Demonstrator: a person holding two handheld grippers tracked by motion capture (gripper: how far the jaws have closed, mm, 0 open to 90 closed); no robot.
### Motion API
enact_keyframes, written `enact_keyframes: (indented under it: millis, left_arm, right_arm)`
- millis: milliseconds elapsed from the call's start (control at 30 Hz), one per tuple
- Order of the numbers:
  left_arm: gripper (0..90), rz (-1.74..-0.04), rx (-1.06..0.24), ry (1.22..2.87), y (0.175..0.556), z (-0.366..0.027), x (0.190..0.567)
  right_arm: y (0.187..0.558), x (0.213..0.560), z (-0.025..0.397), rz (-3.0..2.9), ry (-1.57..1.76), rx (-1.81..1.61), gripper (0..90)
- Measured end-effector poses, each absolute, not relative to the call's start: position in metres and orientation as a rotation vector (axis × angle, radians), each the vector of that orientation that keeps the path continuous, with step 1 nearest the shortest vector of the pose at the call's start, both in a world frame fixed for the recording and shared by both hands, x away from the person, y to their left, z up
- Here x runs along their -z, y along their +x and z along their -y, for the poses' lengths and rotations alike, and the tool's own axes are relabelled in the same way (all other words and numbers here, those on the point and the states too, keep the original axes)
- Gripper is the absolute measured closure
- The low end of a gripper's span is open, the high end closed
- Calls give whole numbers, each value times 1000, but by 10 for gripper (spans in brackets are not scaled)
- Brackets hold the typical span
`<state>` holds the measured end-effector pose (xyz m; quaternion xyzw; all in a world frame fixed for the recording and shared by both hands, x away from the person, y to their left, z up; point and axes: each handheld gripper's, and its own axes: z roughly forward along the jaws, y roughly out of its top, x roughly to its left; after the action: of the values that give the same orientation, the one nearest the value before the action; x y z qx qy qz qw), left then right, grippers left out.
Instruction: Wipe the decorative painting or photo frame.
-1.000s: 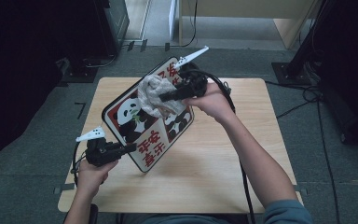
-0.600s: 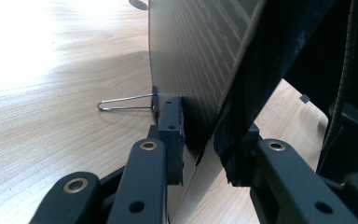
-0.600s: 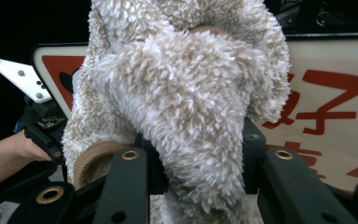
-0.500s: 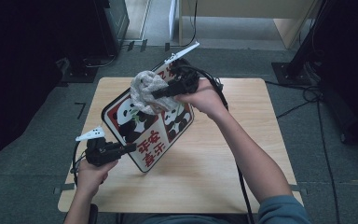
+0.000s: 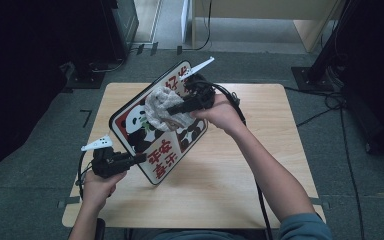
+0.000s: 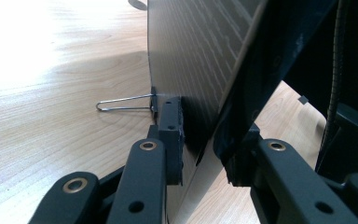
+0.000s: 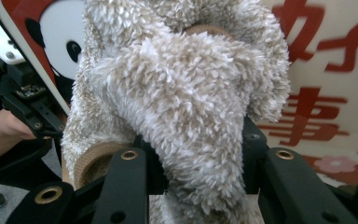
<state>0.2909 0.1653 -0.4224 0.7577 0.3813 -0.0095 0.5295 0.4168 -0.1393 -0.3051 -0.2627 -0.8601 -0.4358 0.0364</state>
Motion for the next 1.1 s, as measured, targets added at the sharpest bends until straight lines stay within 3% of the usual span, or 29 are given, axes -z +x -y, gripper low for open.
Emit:
enact_keyframes:
  millis: [1100]
  left_arm:
    - [720, -903, 30, 1816, 291, -166, 423]
  right_arm:
    - [407, 370, 153, 2582, -821, 1287, 630]
